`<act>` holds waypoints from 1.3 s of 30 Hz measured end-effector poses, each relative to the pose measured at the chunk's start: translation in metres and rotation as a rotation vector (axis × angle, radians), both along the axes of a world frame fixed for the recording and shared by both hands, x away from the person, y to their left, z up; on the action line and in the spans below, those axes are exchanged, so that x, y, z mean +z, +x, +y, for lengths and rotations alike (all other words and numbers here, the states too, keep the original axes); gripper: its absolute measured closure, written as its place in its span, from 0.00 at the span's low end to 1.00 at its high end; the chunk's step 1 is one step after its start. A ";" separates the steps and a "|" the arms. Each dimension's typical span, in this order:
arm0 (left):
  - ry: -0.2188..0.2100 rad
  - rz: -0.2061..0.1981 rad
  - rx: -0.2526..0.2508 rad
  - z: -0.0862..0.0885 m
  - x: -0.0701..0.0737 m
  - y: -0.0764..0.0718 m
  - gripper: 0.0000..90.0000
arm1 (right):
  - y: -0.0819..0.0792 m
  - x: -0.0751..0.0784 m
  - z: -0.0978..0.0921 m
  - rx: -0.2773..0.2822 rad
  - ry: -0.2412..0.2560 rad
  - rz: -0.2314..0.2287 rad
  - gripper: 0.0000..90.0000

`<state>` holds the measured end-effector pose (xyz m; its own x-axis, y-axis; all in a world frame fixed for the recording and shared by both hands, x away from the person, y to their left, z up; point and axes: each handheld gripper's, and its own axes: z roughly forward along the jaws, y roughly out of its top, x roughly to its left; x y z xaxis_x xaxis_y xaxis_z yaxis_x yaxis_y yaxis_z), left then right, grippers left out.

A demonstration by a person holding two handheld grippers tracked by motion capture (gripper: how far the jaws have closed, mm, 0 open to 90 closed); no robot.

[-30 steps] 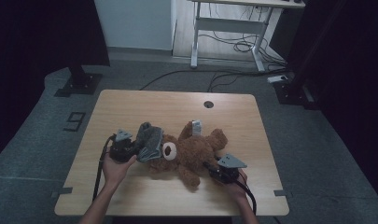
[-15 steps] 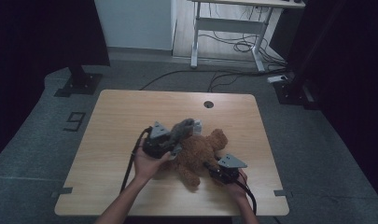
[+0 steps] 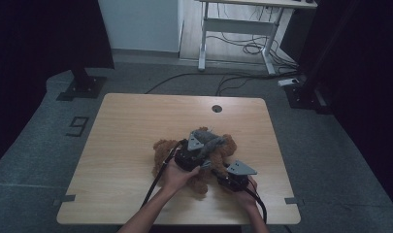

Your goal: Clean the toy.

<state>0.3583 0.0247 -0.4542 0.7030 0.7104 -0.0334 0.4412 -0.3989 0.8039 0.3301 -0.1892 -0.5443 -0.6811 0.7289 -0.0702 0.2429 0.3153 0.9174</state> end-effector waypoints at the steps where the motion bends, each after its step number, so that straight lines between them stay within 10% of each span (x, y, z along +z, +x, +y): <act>1: 0.006 -0.001 0.027 0.007 0.000 0.001 0.85 | 0.000 0.000 0.000 -0.001 0.006 0.002 0.64; 11: -0.140 0.018 0.134 0.090 0.007 0.006 0.85 | 0.000 -0.001 -0.001 0.007 0.024 0.018 0.64; 39: -0.105 0.158 0.288 0.171 -0.050 0.000 0.86 | 0.000 -0.002 -0.002 -0.001 0.033 0.025 0.64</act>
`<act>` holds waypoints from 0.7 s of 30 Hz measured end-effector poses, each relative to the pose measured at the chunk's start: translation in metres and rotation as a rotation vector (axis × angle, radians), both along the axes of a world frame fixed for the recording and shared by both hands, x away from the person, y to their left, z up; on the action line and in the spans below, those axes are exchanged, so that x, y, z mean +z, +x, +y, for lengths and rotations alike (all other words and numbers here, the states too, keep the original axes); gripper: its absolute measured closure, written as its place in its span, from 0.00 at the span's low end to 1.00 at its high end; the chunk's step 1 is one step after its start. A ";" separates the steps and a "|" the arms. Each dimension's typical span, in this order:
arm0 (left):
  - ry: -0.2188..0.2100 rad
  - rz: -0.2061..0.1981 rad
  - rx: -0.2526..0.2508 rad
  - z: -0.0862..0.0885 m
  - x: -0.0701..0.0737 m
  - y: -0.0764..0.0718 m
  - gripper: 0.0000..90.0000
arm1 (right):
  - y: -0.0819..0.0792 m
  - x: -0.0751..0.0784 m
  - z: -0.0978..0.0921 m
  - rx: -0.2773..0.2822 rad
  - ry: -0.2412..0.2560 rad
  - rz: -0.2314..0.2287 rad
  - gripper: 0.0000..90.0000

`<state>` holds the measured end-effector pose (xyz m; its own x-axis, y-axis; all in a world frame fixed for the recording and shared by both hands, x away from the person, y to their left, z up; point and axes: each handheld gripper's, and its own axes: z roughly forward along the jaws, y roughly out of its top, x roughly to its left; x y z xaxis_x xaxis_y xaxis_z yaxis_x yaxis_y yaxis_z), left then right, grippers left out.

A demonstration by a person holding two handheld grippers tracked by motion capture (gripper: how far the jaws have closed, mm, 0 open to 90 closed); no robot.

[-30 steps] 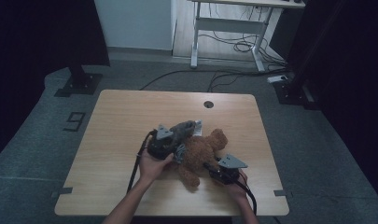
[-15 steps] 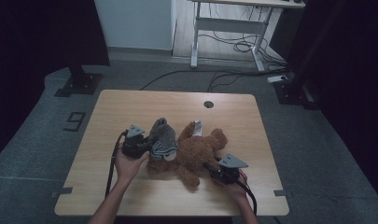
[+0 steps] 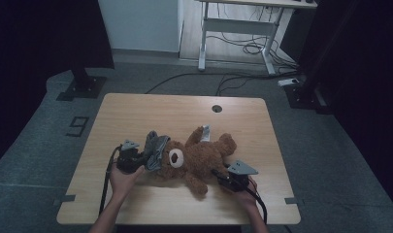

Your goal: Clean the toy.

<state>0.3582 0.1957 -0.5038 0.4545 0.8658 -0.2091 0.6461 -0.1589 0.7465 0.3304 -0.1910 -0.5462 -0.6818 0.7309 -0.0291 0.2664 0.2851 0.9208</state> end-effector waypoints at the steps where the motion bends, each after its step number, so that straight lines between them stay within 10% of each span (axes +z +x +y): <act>1: -0.004 0.009 -0.002 0.000 -0.002 -0.001 0.86 | 0.000 0.000 0.000 -0.001 0.000 0.001 0.64; 14: -0.034 0.021 0.014 -0.007 -0.004 0.013 0.86 | 0.015 -0.001 0.008 -0.078 -0.009 -0.031 0.65; 21: -0.044 -0.069 0.002 -0.010 0.030 0.008 0.85 | 0.014 0.000 0.007 -0.067 -0.027 -0.036 0.65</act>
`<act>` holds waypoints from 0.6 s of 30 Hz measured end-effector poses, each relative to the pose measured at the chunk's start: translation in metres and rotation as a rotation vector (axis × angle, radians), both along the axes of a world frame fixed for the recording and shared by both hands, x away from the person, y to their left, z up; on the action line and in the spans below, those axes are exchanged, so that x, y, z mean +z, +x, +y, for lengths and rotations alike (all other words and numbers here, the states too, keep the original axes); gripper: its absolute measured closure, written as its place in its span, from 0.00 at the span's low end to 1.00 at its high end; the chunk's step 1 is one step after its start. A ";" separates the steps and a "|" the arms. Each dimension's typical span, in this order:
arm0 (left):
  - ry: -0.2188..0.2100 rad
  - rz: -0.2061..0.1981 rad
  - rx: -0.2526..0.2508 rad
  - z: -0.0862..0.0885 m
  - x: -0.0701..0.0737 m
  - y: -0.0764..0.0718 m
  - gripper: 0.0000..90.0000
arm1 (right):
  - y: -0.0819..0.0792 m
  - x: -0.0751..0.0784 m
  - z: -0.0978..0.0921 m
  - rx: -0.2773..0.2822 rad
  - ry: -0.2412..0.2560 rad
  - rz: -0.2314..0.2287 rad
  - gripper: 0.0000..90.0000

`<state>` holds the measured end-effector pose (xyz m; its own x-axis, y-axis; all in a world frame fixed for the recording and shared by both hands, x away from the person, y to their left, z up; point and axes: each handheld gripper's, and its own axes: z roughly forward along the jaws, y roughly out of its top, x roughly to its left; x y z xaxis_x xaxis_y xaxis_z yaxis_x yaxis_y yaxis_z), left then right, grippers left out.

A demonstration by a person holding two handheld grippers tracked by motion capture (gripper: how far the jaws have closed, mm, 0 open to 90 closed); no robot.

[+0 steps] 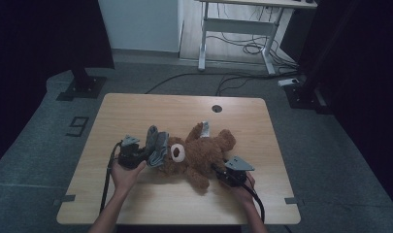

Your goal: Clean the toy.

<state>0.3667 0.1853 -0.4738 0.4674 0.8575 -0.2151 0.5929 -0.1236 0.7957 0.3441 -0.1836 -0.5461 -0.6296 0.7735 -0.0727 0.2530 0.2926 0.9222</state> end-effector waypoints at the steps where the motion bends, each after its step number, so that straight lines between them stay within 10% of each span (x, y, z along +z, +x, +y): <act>1: 0.009 -0.037 -0.023 -0.009 0.016 0.003 0.85 | 0.000 0.000 0.000 0.003 -0.001 -0.008 0.65; 8: 0.009 -0.076 -0.089 -0.047 0.045 0.022 0.85 | -0.002 -0.001 -0.001 0.007 -0.006 -0.014 0.65; 18: 0.041 -0.033 -0.159 -0.077 0.024 0.023 0.86 | -0.002 0.000 -0.001 0.019 -0.013 -0.013 0.64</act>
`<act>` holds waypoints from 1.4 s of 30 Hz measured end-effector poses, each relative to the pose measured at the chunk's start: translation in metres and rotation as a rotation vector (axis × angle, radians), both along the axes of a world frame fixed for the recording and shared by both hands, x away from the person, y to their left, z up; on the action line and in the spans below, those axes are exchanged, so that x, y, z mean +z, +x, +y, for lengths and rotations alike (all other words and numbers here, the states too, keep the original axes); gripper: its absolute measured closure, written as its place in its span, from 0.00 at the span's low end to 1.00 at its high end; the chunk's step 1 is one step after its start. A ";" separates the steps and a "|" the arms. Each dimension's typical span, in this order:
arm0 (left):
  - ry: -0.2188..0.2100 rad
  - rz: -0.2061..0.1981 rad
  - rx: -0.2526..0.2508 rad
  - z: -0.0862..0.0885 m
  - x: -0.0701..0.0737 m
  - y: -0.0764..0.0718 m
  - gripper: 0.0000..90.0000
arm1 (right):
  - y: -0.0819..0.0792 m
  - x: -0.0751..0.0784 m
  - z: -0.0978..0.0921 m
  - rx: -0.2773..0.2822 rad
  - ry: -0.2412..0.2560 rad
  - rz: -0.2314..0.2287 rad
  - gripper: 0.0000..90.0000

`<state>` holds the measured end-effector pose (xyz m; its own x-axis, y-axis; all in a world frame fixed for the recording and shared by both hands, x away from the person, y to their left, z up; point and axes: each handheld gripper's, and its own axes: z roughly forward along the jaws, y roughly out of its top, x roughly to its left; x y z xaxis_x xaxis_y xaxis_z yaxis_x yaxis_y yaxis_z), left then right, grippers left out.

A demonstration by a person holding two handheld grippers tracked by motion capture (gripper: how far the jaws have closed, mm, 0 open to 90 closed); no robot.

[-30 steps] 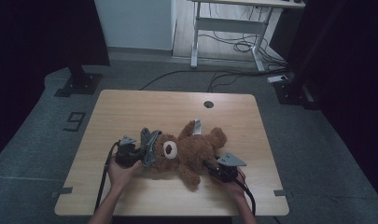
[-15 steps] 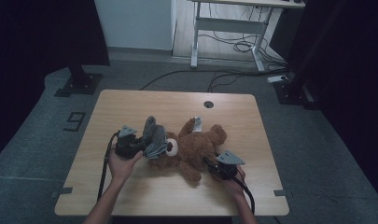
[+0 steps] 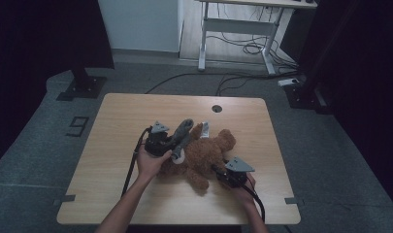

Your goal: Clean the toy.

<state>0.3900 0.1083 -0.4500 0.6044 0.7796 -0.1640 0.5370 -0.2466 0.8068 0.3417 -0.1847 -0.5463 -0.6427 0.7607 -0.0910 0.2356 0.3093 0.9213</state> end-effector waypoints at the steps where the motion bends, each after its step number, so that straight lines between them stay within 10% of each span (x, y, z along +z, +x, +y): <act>1: 0.009 -0.006 -0.006 -0.001 -0.001 -0.002 0.87 | 0.000 0.001 0.000 0.005 -0.001 0.008 0.62; 6: 0.048 -0.029 -0.031 -0.007 -0.006 -0.016 0.87 | -0.003 0.003 -0.001 0.004 0.010 0.036 0.54; 14: -0.024 -0.031 -0.045 0.005 -0.017 -0.031 0.88 | -0.008 0.008 -0.009 0.006 0.058 0.127 0.24; 24: -0.060 -0.070 -0.057 0.007 -0.024 -0.053 0.88 | -0.011 0.036 -0.021 0.050 0.185 0.164 0.20; 27: -0.049 -0.088 -0.059 0.006 -0.026 -0.059 0.88 | 0.002 0.034 -0.011 0.048 0.146 0.246 0.17; 35: -0.067 -0.094 -0.056 0.007 -0.029 -0.064 0.88 | 0.009 0.025 0.003 0.069 0.094 0.315 0.33; 42: -0.072 -0.103 -0.033 0.007 -0.029 -0.061 0.88 | 0.004 0.020 0.013 0.027 0.044 0.178 0.62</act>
<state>0.3289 0.1150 -0.4790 0.6464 0.7472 -0.1547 0.4427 -0.2021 0.8736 0.3455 -0.1718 -0.5258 -0.6661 0.7435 0.0589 0.3879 0.2779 0.8788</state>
